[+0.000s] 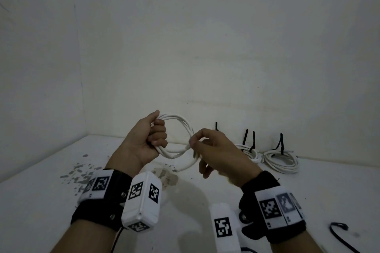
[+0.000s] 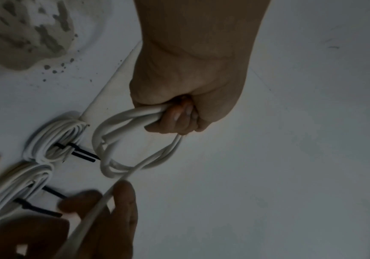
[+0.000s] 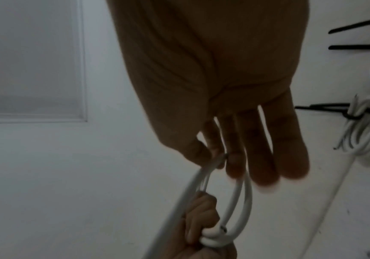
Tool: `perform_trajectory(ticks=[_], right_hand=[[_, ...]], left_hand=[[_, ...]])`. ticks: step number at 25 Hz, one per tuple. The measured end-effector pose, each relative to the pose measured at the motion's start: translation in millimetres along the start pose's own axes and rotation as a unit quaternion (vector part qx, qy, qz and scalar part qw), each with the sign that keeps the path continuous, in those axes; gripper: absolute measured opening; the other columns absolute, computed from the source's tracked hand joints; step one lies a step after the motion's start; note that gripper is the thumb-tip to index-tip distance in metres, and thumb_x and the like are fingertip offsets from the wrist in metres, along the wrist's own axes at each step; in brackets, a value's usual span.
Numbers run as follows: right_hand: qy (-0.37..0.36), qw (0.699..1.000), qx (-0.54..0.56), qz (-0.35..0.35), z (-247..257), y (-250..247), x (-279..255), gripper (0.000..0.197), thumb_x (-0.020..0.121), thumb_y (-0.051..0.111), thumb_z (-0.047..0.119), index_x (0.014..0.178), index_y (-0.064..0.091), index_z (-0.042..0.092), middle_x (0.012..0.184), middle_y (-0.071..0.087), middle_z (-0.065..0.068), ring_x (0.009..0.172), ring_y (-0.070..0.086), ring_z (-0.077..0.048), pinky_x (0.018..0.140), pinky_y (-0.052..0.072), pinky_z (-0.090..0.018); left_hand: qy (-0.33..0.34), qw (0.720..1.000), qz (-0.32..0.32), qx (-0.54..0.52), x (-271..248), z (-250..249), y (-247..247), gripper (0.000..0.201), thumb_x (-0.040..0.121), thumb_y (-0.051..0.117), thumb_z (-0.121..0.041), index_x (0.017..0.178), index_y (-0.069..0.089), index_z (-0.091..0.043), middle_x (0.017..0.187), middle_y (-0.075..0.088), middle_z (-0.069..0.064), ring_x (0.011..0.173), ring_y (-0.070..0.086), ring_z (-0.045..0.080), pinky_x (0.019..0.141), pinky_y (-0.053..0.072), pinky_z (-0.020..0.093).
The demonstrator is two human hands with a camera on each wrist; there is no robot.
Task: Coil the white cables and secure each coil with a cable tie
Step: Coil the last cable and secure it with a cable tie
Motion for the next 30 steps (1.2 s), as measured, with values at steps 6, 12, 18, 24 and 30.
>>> perform_trajectory(ticks=[6, 12, 18, 24, 30], right_hand=[[-0.15, 0.959, -0.24, 0.006, 15.4, -11.8, -3.0, 0.024, 0.09, 0.069, 0.04, 0.113, 0.071, 0.032, 0.101, 0.074, 0.013, 0.08, 0.068, -0.006, 0.071, 0.052, -0.021], [-0.203, 0.921, -0.329, -0.047, 15.9, -7.1, 2.7, 0.03, 0.078, 0.076, 0.053, 0.091, 0.079, 0.026, 0.111, 0.065, 0.011, 0.095, 0.06, -0.002, 0.085, 0.05, -0.024], [-0.182, 0.896, -0.396, -0.083, 14.0, 7.4, 2.1, 0.035, 0.08, 0.069, 0.062, 0.085, 0.076, 0.029, 0.104, 0.066, 0.012, 0.09, 0.061, -0.007, 0.079, 0.054, -0.033], [-0.161, 0.895, -0.415, 0.028, 16.7, 19.7, -4.9, 0.041, 0.087, 0.068, 0.052, 0.114, 0.072, 0.022, 0.126, 0.062, 0.0, 0.122, 0.051, -0.016, 0.101, 0.044, -0.034], [-0.182, 0.924, -0.324, 0.089, 20.7, 32.4, -8.1, 0.048, 0.107, 0.036, 0.04, 0.085, 0.057, 0.002, 0.06, 0.045, 0.003, 0.056, 0.042, -0.015, 0.06, 0.038, -0.031]], left_hand=[[-0.021, 0.991, 0.044, -0.12, -3.8, -4.0, 4.1, 0.048, 0.102, 0.039, -0.033, 0.06, 0.047, -0.013, 0.047, 0.029, -0.009, 0.033, 0.027, 0.006, 0.037, 0.025, 0.015], [-0.005, 0.991, 0.019, -0.131, -6.0, 4.5, 19.9, 0.043, 0.104, 0.038, -0.031, 0.066, 0.044, -0.012, 0.047, 0.033, -0.007, 0.035, 0.036, 0.006, 0.037, 0.041, 0.017], [0.041, 0.998, -0.032, -0.036, -10.4, 10.4, 29.2, 0.041, 0.101, 0.047, -0.038, 0.07, 0.051, -0.012, 0.05, 0.047, -0.005, 0.037, 0.048, 0.005, 0.04, 0.05, 0.019], [0.053, 0.995, -0.027, 0.082, -10.4, 14.4, 39.3, 0.045, 0.102, 0.042, -0.043, 0.065, 0.038, -0.018, 0.043, 0.033, -0.007, 0.024, 0.022, 0.004, 0.025, 0.018, 0.016], [0.031, 0.999, -0.022, 0.0, -10.8, 15.8, 37.0, 0.044, 0.099, 0.048, -0.043, 0.064, 0.036, -0.018, 0.046, 0.029, -0.008, 0.027, 0.025, 0.005, 0.027, 0.02, 0.015]])
Point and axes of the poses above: each hand's wrist, its own x-axis towards the middle knuckle, its own y-axis out of the palm, z = x × y, the point moved 8 cm from there along x, towards the middle knuckle
